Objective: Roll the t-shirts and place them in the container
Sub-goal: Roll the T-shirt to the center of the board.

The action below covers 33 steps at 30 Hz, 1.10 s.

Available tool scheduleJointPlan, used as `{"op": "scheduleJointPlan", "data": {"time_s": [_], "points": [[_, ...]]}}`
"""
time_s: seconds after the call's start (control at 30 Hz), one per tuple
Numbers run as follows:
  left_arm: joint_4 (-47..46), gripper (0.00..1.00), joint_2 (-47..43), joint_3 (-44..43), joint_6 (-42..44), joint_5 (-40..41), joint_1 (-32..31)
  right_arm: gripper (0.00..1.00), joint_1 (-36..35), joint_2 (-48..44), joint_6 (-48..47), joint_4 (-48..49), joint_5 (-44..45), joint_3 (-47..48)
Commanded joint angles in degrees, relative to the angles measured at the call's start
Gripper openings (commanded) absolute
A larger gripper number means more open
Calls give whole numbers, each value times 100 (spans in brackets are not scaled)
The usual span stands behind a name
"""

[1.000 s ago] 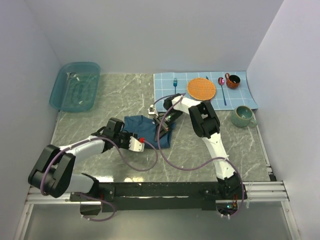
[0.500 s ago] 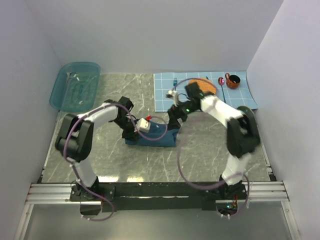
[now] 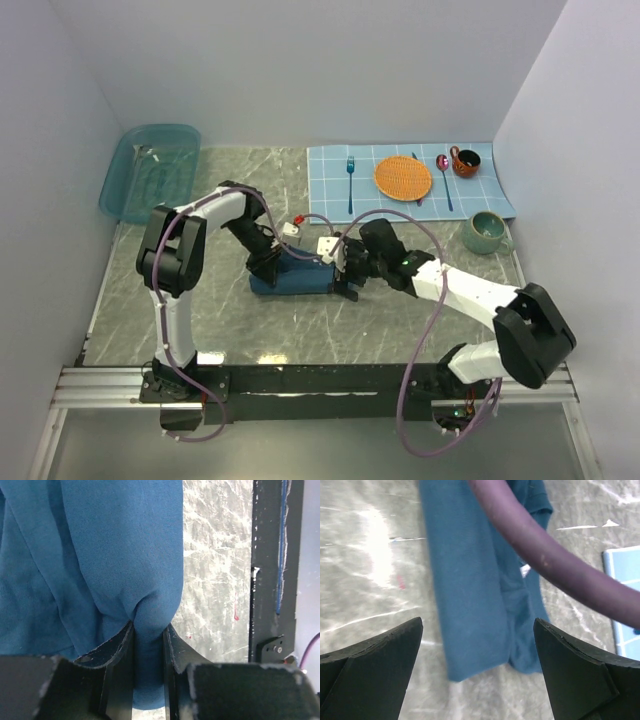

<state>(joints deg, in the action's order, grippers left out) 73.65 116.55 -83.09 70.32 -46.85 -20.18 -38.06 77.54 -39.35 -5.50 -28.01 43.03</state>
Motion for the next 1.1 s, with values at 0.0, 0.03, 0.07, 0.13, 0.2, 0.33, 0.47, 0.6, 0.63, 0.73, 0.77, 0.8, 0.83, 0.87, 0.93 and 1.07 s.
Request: {"op": "scheduleJointPlan", "data": {"time_s": [0.0, 0.03, 0.07, 0.13, 0.2, 0.33, 0.47, 0.6, 0.63, 0.73, 0.77, 0.8, 0.83, 0.87, 0.93, 1.07], "points": [[493, 20, 122, -234, -19, -281, -12, 100, -114, 533, -344, 541, 252, 345], [493, 20, 157, -269, -36, -289, 6, 100, -105, 595, -441, 506, 78, 416], [501, 20, 209, -287, -54, -307, 23, 100, -113, 665, -511, 419, -28, 469], [502, 20, 262, -330, -80, -360, 67, 100, -131, 858, -748, 42, -266, 698], [502, 20, 342, -357, -89, -386, 94, 100, -157, 1060, -767, -74, -328, 908], [501, 20, 430, -418, -89, -482, 164, 100, -175, 1474, -942, -266, -398, 1225], [502, 21, 509, -489, -133, -492, 252, 96, -193, 2010, -1039, -1013, -661, 1770], [510, 21, 483, -489, -150, -404, 322, 83, -210, 2484, -890, -1550, -829, 2315], [510, 21, 482, -489, -159, -395, 348, 77, -210, 2538, -785, -1734, -872, 2420], [502, 22, 526, -559, -229, -439, 427, 49, -201, 2792, -628, -2243, -1056, 2851], [493, 22, 535, -568, -265, -456, 454, 43, -132, 2845, -504, -2332, -1127, 3052], [475, 26, 527, -612, -308, -500, 489, 27, -88, 2976, -434, -2472, -1241, 3158], [136, 30, 474, -595, -457, -544, 585, 17, -44, 3039, -233, -2656, -1442, 3246], [-268, 34, 369, -542, -771, -553, 647, 8, 35, 3100, -109, -2728, -1583, 3404], [-1050, 41, -120, -174, -1774, -527, 823, 6, 281, 3363, 250, -3025, -1856, 3606], [-3728, 51, -1282, 643, -3471, -149, 1060, 4, 773, 3987, 884, -3423, -2593, 4222]]}}
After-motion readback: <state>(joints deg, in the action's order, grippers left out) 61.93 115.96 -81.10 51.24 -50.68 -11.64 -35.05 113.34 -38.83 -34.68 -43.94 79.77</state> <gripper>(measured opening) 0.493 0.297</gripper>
